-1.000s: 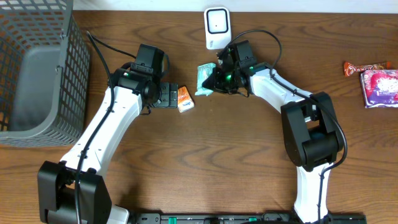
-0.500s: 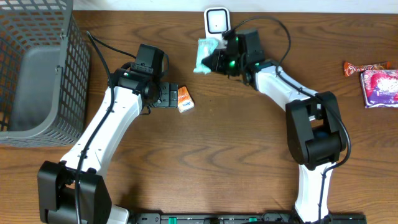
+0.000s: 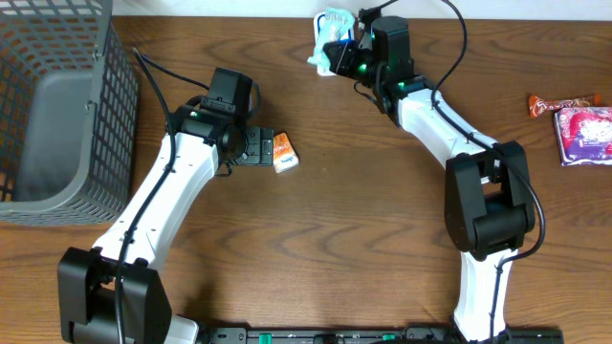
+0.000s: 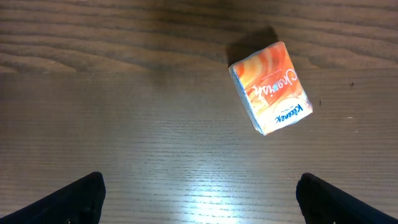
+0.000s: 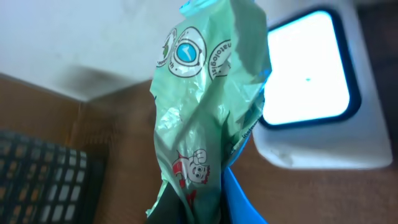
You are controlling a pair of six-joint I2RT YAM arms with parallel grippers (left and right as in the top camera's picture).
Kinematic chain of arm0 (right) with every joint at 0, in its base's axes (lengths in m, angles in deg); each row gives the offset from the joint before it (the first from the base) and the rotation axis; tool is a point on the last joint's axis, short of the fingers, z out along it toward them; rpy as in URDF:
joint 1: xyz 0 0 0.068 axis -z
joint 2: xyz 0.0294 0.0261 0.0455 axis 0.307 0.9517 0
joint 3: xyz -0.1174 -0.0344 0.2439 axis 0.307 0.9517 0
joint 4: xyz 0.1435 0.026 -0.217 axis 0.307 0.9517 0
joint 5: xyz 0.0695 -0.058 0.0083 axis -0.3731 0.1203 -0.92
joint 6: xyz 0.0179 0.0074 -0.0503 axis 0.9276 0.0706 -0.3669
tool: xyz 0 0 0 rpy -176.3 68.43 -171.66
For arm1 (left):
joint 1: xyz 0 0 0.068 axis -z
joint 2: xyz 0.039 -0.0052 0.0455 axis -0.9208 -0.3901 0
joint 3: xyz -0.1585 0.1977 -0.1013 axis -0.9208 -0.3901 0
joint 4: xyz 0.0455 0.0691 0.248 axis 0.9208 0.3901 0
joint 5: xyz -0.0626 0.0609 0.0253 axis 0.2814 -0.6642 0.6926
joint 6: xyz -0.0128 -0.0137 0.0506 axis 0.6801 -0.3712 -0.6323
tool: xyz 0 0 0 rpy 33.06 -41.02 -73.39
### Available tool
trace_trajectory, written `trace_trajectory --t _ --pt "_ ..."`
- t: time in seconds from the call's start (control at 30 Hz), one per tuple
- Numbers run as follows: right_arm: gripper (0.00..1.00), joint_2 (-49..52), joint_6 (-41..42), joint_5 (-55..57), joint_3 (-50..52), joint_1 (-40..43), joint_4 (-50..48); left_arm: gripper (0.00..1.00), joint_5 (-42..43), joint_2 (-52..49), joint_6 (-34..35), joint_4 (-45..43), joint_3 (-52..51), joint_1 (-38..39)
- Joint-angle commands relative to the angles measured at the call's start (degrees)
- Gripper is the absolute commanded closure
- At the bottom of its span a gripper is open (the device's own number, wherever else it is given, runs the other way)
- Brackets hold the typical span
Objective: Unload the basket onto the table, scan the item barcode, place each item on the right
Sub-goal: 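Hold the green pouch up in front of the scanner window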
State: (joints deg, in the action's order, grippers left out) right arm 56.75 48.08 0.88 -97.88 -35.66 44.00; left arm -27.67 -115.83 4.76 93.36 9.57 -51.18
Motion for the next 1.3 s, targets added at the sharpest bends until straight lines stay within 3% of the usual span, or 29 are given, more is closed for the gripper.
trace_trajectory --t 0.0,0.27,0.5,1.03,1.27 --pt "0.99 -0.4 3.3 2.3 -1.6 1.2 -2.2 0.02 -0.7 -0.3 -0.8 0.2 0.2 0.1" --pt "0.99 2.6 5.1 -0.1 -4.6 2.1 -1.5 0.02 -0.7 -0.3 -0.8 0.2 0.2 0.1" --pt "0.99 3.5 4.0 7.9 -4.6 1.5 -1.7 0.02 -0.7 -0.3 -0.8 0.2 0.2 0.1" --pt "0.99 8.3 1.2 3.5 -4.6 -0.6 -0.6 0.02 -0.7 -0.3 -0.8 0.2 0.2 0.1" --pt "0.99 5.9 -3.5 1.3 -5.7 1.0 0.7 0.02 -0.7 -0.3 -0.8 0.2 0.2 0.1"
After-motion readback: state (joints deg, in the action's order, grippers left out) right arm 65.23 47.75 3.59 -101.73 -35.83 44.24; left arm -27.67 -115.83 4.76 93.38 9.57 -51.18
